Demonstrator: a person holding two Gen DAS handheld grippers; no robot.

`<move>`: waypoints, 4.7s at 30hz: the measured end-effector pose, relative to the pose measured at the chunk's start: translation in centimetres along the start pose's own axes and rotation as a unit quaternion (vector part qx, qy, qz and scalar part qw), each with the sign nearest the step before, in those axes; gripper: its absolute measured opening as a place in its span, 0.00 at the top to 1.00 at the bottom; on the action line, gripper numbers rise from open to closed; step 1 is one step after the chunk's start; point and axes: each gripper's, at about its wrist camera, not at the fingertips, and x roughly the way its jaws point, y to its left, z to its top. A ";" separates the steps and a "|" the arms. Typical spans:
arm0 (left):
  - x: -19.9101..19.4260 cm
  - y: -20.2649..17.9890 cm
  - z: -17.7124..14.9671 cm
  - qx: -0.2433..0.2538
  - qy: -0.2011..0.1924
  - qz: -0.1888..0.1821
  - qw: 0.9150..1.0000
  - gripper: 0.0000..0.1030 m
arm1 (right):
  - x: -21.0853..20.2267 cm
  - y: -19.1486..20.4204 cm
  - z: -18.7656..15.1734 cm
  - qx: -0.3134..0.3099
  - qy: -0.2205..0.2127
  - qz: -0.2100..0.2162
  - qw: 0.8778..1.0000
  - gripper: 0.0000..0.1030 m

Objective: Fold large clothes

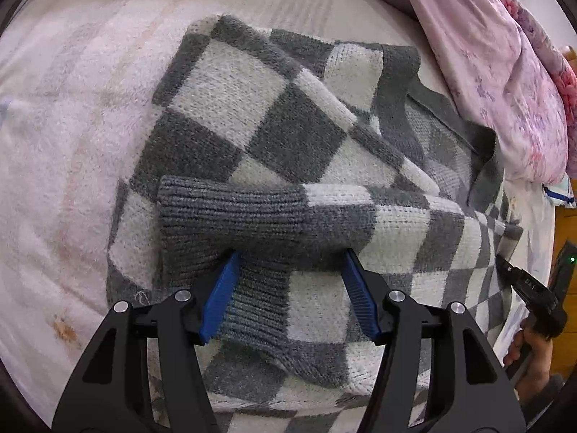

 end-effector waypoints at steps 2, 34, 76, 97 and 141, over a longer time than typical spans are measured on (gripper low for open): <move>-0.3 0.1 -0.1 0.000 0.002 -0.006 1.000 0.41 | -0.8 0.4 -0.1 -0.002 0.005 0.000 1.000 1.00; -7.1 5.0 -0.7 -0.087 0.003 -0.085 0.993 0.41 | -8.0 0.7 -2.3 0.031 -0.016 0.014 0.999 0.41; -6.6 0.5 9.2 0.071 -0.085 0.060 0.992 0.78 | -3.9 4.4 5.0 -0.050 -0.063 -0.049 0.996 0.82; -23.1 4.5 -16.6 0.047 -0.147 -0.004 0.988 0.78 | -24.4 0.5 -16.9 -0.051 -0.126 0.046 0.990 0.83; -13.3 14.8 -34.6 -0.317 -0.040 -0.181 0.930 0.35 | -10.6 -7.5 -30.0 0.185 0.067 0.072 0.978 0.42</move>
